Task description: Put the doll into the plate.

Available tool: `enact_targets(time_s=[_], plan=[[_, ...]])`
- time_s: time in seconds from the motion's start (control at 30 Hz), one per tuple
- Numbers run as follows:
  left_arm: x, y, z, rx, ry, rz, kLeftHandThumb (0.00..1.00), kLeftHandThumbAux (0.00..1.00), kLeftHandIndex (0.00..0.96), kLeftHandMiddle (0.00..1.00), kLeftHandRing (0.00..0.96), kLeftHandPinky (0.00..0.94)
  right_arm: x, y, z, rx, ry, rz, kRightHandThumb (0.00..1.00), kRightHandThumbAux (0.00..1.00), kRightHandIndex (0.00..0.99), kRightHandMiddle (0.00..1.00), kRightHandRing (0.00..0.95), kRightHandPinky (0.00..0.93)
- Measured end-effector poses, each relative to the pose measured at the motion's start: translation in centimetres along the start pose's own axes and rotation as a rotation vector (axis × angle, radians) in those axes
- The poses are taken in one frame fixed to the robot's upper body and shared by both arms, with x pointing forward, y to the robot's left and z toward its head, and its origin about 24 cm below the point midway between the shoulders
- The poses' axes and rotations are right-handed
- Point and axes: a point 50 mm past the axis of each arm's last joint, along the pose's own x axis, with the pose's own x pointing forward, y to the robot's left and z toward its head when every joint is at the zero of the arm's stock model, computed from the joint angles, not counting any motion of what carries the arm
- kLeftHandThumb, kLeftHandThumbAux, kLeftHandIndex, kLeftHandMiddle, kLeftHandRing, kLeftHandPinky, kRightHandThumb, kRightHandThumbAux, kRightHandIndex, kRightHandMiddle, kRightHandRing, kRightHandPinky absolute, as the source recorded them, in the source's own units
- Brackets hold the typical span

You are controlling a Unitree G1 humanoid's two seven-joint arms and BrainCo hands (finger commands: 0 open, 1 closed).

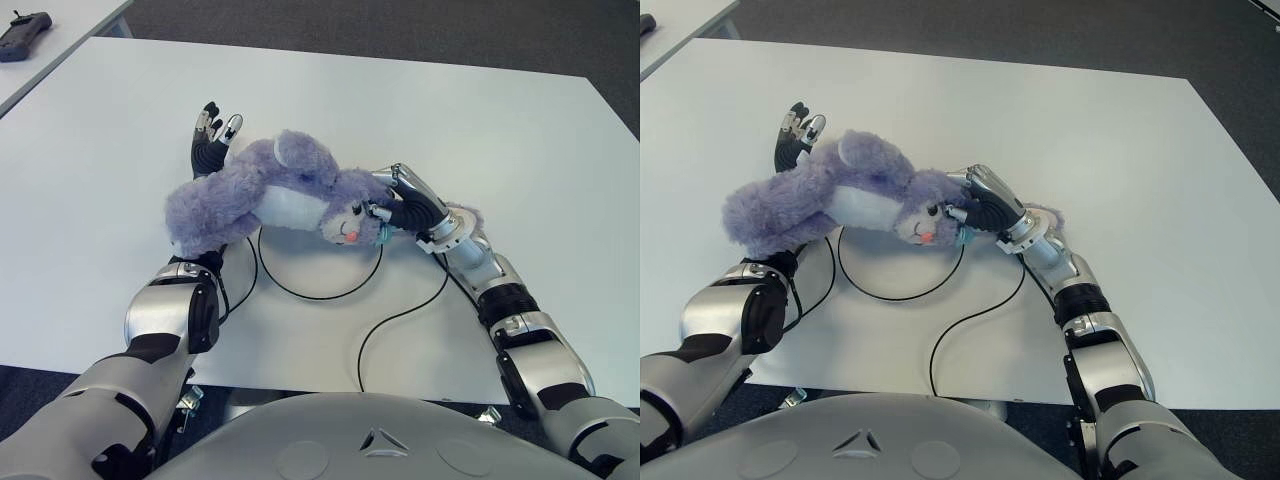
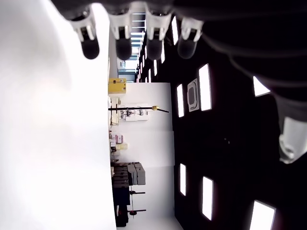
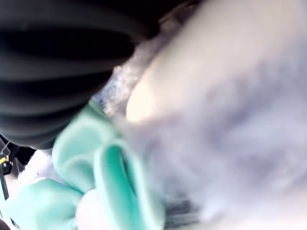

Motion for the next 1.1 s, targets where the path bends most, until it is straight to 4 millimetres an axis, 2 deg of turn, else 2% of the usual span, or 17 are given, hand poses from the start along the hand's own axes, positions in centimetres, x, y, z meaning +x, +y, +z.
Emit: enact_targets(time_s=[0.33,0.67,1.0,1.1], plan=[[0.0,0.0,0.0,0.0,0.001,0.0,0.0,0.48,0.0,0.053,0.003,0.0,0.0,0.3,0.0,0.005,0.019,0.031,0.703,0.718,0.437,0.879,0.871,0.88],[0.0,0.1,-0.1,-0.002,0.002,0.003,0.0,0.489,0.0,0.057,0.006,0.0,0.2,0.5,0.1,-0.021,0.046,0.071,0.707,0.711,0.44,0.846,0.852,0.859],[0.0,0.1,-0.1,-0.002,0.003,0.003,0.0,0.473,0.0,0.055,0.008,0.0,0.8,0.3,0.1,-0.038,0.083,0.193,0.69,0.71,0.428,0.732,0.729,0.702],[0.0,0.1,-0.1,-0.002,0.003,0.003,0.0,0.466,0.0,0.056,0.011,0.0,1.0,0.0,0.1,-0.039,0.088,0.23,0.681,0.713,0.42,0.695,0.69,0.697]])
